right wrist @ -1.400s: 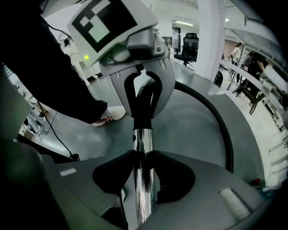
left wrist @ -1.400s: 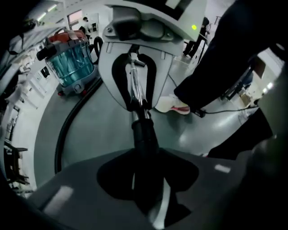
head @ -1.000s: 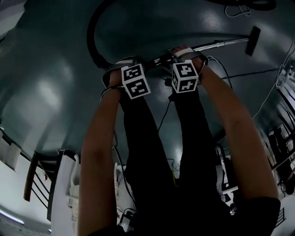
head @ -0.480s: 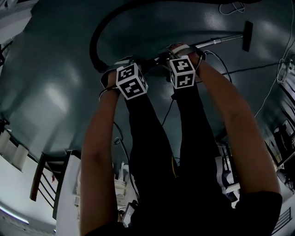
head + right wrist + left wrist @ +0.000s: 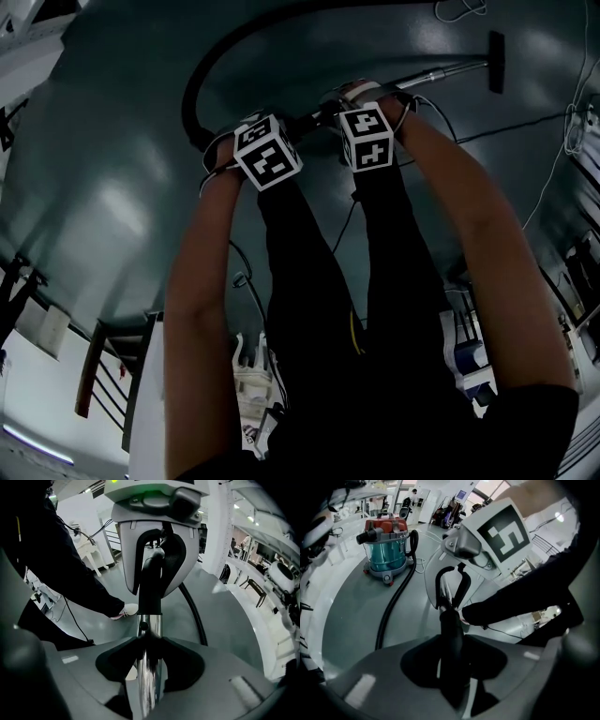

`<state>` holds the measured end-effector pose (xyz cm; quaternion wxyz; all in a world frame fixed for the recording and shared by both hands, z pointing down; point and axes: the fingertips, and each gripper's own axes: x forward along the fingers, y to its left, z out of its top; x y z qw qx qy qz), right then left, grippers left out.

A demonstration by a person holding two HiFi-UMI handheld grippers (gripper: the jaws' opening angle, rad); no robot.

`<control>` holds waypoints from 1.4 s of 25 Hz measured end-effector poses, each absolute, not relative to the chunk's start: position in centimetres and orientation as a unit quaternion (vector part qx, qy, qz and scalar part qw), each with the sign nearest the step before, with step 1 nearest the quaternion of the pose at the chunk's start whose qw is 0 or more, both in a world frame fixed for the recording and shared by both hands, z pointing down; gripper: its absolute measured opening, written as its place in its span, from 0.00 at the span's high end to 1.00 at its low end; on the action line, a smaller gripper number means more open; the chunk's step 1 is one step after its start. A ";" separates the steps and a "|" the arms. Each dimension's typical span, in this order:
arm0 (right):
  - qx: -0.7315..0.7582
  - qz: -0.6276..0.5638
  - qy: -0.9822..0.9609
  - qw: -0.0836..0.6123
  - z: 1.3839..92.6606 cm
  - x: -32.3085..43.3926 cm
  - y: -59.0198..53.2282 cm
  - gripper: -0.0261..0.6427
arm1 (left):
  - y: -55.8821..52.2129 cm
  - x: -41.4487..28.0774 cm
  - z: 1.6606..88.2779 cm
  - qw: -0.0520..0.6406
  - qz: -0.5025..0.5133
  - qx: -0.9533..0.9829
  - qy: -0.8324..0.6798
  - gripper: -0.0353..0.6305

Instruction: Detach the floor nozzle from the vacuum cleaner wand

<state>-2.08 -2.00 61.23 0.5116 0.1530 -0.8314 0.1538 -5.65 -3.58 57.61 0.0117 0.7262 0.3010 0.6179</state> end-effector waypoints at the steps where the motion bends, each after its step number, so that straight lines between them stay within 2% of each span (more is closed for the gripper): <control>1: 0.151 0.154 -0.833 0.509 61.1 -2.0 -1.9 0.71 | -3.5 -5.7 57.6 0.020 0.622 0.722 0.301 0.71; 15: 0.168 0.173 -0.853 0.463 60.0 -1.6 -1.1 0.72 | -2.6 -5.5 56.4 0.053 0.638 0.709 0.296 0.72; 23: 0.175 0.187 -0.852 0.456 60.2 -1.7 -1.7 0.72 | -3.3 -5.5 56.4 0.024 0.633 0.717 0.291 0.72; 25: 0.168 0.192 -0.839 0.481 61.2 -0.9 -1.1 0.72 | -4.2 -7.4 56.5 -0.005 0.647 0.702 0.298 0.72; 29: 0.176 0.209 -0.769 0.578 64.7 6.5 3.2 0.72 | -10.0 -18.5 57.0 -0.082 0.705 0.631 0.314 0.72; 31: 0.177 0.217 -0.750 0.600 65.2 8.9 4.2 0.72 | -12.2 -21.0 57.1 -0.066 0.719 0.633 0.278 0.72; 35: 0.192 0.220 -0.753 0.590 64.6 8.0 3.2 0.72 | -11.4 -19.7 57.0 0.005 0.706 0.671 0.226 0.73</control>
